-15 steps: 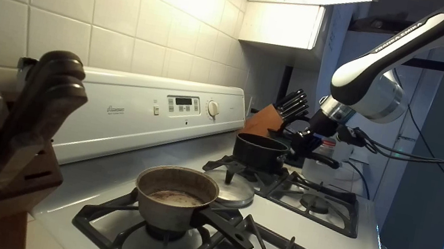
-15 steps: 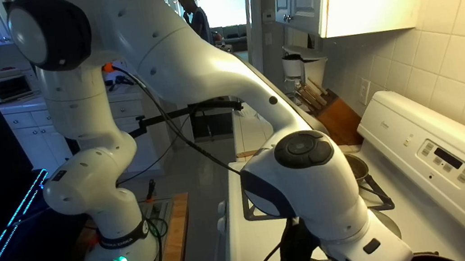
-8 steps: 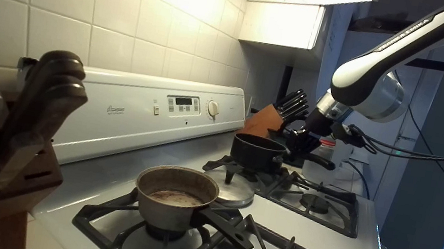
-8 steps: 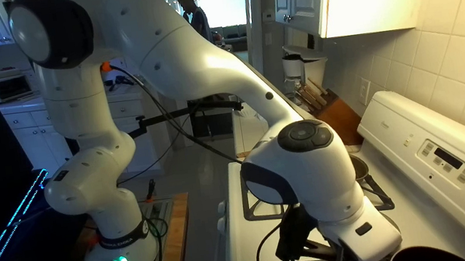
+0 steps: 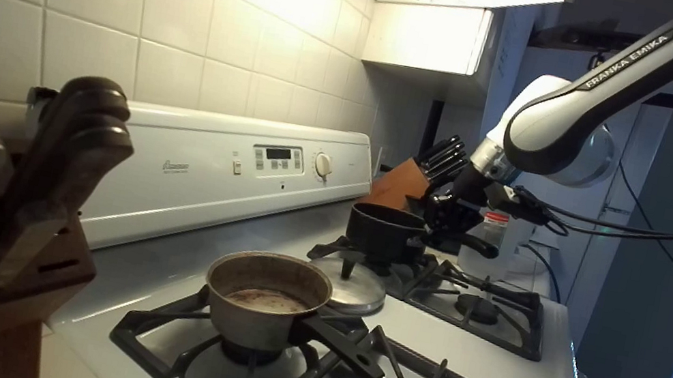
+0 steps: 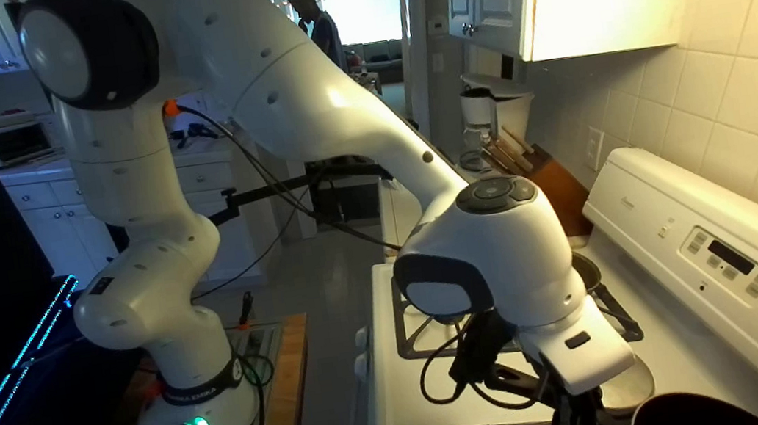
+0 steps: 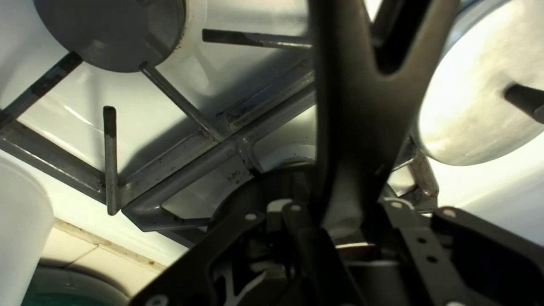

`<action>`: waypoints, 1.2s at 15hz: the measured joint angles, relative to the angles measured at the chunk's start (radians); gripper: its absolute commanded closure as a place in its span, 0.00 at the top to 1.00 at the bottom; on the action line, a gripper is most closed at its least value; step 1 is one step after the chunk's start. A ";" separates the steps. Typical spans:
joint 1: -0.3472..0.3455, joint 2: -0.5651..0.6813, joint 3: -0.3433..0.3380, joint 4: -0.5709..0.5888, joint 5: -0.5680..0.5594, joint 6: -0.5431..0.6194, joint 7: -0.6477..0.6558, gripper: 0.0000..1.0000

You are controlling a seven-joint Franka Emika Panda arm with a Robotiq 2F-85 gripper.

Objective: Move the black pot to the top right stove plate

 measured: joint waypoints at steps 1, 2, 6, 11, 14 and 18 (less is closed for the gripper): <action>0.014 0.000 -0.009 -0.005 -0.040 0.015 0.068 0.08; 0.030 0.001 -0.022 -0.009 -0.085 0.028 0.141 0.08; 0.094 0.004 -0.087 -0.014 -0.292 0.043 0.425 0.08; 0.133 0.003 -0.117 -0.015 -0.419 0.040 0.602 0.08; 0.146 0.000 -0.117 -0.015 -0.431 0.036 0.641 0.08; 0.164 0.000 -0.116 -0.015 -0.433 0.036 0.666 0.08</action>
